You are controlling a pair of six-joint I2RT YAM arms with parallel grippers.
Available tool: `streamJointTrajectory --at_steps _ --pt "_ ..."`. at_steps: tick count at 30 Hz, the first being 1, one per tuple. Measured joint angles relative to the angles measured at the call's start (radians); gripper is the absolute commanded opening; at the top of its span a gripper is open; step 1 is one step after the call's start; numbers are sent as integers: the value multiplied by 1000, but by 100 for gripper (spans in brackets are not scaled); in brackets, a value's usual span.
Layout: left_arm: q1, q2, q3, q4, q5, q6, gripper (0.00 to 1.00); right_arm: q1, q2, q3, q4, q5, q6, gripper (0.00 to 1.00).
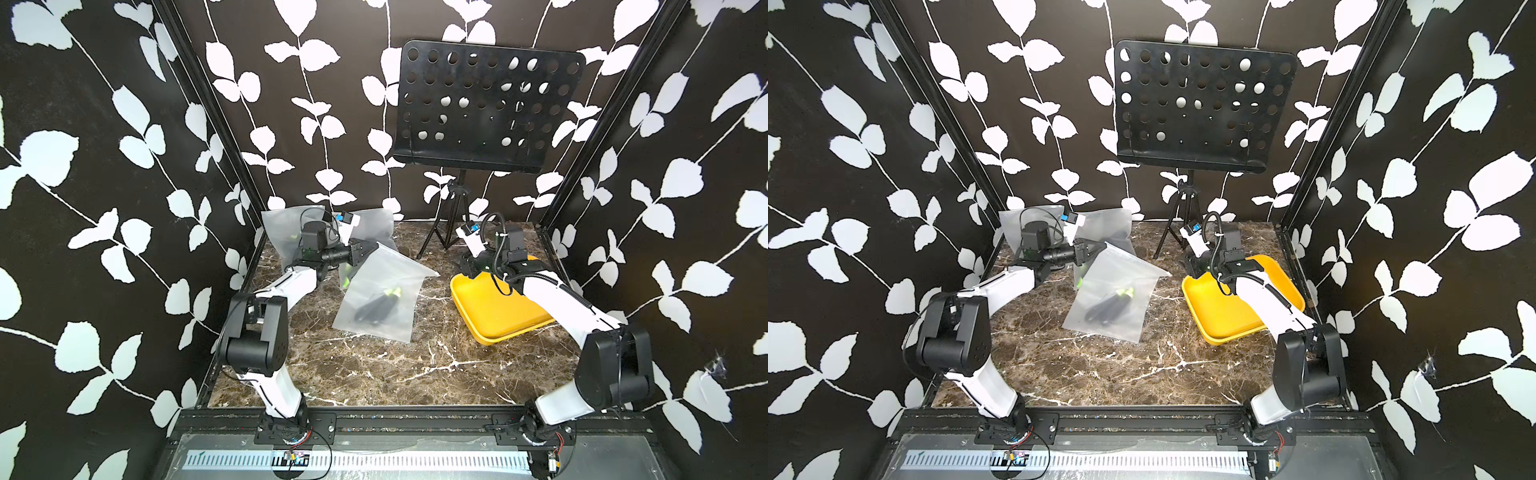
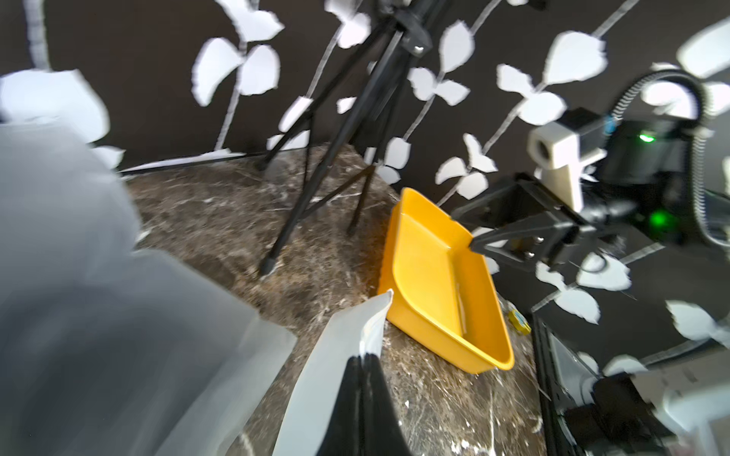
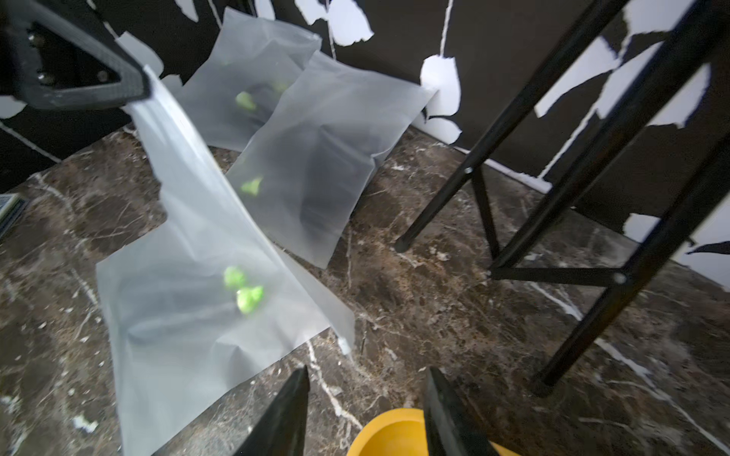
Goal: Place the eggplant in a zip-top bag and seal the zipper
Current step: Move the zipper food storage bag to the center of the board.
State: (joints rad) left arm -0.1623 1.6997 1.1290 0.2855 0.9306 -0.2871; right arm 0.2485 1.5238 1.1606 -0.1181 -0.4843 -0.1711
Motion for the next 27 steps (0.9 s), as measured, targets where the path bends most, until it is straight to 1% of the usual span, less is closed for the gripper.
streamJointTrajectory --at_steps 3,8,13,17,20,23,27 --pt "14 -50 -15 -93 -105 -9 0 0 0 0 14 57 32 47" --pt "76 -192 -116 -245 -293 -35 0 19 3 6 16 120 48 47" --pt "154 -299 -149 -380 -443 -45 0 99 43 84 -23 193 26 47" --pt "211 -317 -164 -453 -509 -46 0 141 56 97 -25 198 27 47" --pt "258 -320 -196 -504 -546 -45 0 147 60 93 -24 199 30 48" --pt "325 -334 -228 -560 -568 -42 0 150 60 80 -29 197 34 48" --pt "395 -363 -232 -622 -607 -26 0 172 98 83 -53 188 29 44"
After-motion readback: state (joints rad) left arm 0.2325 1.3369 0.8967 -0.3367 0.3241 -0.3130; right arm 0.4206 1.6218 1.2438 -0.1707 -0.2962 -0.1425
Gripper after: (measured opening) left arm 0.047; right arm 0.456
